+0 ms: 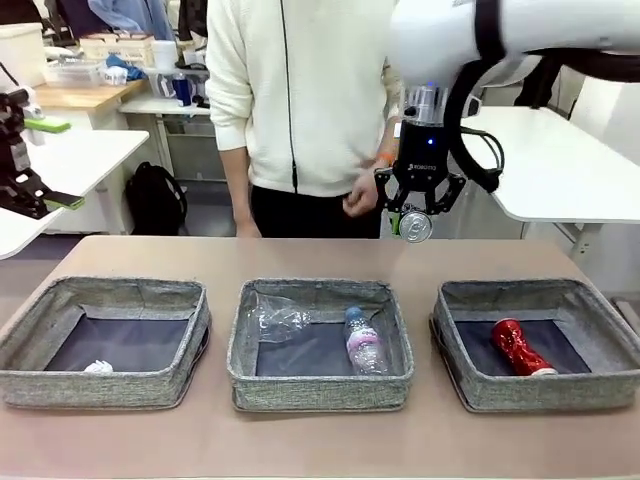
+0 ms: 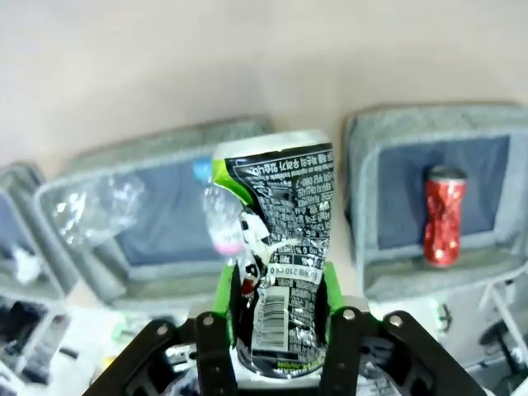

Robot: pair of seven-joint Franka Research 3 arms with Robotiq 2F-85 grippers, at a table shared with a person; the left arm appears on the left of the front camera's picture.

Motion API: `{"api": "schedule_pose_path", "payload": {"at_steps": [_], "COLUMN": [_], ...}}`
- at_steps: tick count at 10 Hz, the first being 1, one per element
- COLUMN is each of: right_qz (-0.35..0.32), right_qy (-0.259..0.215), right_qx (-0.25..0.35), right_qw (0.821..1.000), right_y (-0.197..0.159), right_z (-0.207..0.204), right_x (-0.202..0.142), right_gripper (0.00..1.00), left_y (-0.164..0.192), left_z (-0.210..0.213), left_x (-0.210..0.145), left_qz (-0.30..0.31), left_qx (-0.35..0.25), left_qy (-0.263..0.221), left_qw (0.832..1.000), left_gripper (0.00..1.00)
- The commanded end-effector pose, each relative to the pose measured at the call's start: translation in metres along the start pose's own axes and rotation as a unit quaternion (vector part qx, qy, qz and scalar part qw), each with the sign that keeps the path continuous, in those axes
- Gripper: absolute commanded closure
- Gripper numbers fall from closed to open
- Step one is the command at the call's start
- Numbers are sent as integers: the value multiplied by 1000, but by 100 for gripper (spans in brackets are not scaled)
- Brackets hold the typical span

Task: Sort the waste into the appropriate baskets.
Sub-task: Pick up the waste item pointed out by the person.

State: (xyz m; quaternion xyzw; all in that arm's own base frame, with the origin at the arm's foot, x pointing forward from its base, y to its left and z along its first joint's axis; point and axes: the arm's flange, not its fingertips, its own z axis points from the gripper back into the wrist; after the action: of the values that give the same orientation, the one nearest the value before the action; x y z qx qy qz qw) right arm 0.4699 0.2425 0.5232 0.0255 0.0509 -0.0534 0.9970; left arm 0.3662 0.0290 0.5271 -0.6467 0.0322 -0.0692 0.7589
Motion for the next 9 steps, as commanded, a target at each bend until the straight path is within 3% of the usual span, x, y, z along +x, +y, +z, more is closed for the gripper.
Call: {"api": "schedule_pose_path", "payload": {"at_steps": [1, 2, 3, 4, 6, 7, 9], "right_qz": [1, 10, -3, 11, 11, 7, 4], "right_qy": [-47, -54, -49, -33, -33, -40, -85], "right_qx": [24, 31, 66, 12, 12, 23, -3], "right_qw": [999, 998, 997, 999, 999, 999, 996], "right_y": [3, 8, 1, 7, 7, 9, 37], "right_z": [-14, -18, -22, 5, 5, -6, 25], "right_x": [-46, -54, -27, -46, -46, -47, -69], "right_gripper": [100, 100, 74, 74, 74, 55, 55], "left_y": [0, 0, 0, 0, 0, 0, 0], "left_z": [-2, -2, -2, -2, -2, -2, -2], "left_x": [-1, -1, -1, -1, -1, -1, -1], "left_qz": [-4, -4, -4, -4, -4, -4, -4], "left_qx": [-4, -4, -4, -4, -4, -4, -4], "left_qy": [-8, -8, -8, -8, -8, -8, -8], "left_qw": [1000, 1000, 1000, 1000, 1000, 1000, 1000], "left_gripper": [0, 0, 0, 0, 0, 0, 0]}}
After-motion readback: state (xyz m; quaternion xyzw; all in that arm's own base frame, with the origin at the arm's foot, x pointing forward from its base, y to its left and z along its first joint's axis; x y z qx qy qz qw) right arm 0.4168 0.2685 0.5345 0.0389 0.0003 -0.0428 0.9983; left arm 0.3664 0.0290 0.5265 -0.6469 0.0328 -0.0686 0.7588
